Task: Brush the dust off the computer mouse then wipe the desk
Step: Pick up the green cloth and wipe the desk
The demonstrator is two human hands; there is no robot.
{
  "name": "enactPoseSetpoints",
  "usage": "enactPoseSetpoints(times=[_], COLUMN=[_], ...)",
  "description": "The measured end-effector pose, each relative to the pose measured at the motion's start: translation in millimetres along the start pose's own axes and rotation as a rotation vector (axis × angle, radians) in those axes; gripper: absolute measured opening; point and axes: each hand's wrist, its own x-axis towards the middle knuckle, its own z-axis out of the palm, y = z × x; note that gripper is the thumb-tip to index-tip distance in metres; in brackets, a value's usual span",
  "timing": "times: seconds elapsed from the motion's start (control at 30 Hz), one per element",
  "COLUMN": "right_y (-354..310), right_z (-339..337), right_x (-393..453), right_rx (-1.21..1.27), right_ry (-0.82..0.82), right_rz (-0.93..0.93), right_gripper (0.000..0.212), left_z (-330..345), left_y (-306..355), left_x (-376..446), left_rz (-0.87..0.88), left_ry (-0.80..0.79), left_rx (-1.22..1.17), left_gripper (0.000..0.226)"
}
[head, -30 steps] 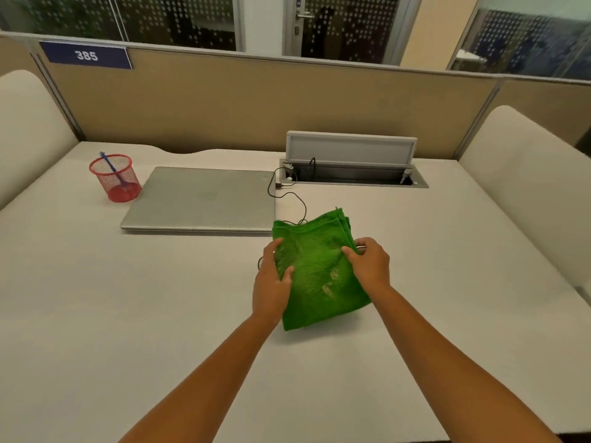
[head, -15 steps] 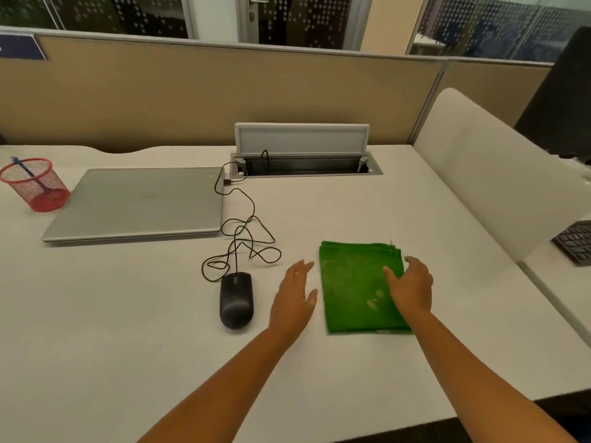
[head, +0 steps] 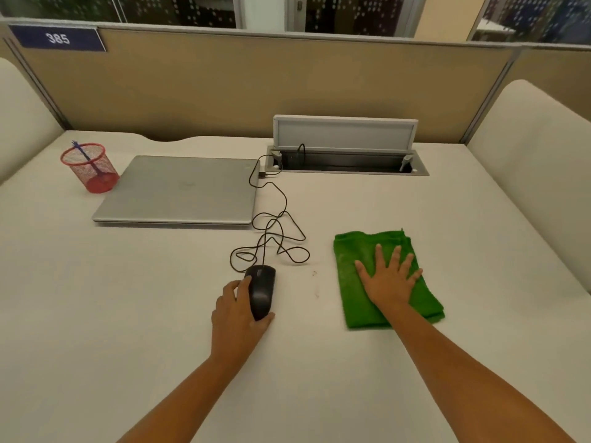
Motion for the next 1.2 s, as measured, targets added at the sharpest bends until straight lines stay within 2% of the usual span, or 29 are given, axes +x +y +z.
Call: enactPoseSetpoints(times=[0.2,0.3,0.4,0.53,0.63,0.83,1.0,1.2], right_y=[-21.8,-34.0,-39.5,-42.7,-47.4,-62.6,-83.3,-115.3], right_z=[9.1,12.9,16.2,18.6,22.8,34.9,47.0,50.1], right_x=[6.4,-4.1,-14.6,-29.1,-53.2,-121.3,-185.9,-273.7], right_rx=[-0.073,-0.08,-0.083,-0.094,-0.091,-0.084,-0.021,-0.065], right_ry=[-0.018,-0.023,-0.017,-0.026,-0.032,-0.039,-0.029,-0.034], right_rz=[-0.273,-0.411,-0.496,-0.584,-0.652,-0.683,-0.634,-0.659], right_gripper=[0.069,0.078,0.089,0.072,0.062,0.061,0.065,0.058], left_z=[-3.2,-7.3,-14.6,-19.2,-20.9,-28.8,-41.1,-73.2], left_y=[0.7,-4.4,-15.2,-26.2,-27.5,-28.7,-44.8,-85.1], left_x=[22.2,30.0,22.9,1.0,-13.2,-38.2,-59.1,-94.6], left_rz=[-0.05,-0.07,-0.144,-0.216,-0.245,-0.215,-0.169,-0.178], left_ry=[0.001,-0.039,-0.033,0.064,0.058,-0.003,-0.071,-0.063], left_rx=[-0.047,-0.179,-0.431,-0.535,-0.591,-0.61,-0.564,-0.514], left_gripper=[0.091,0.098,0.084,0.066,0.061,0.056,0.053,0.048])
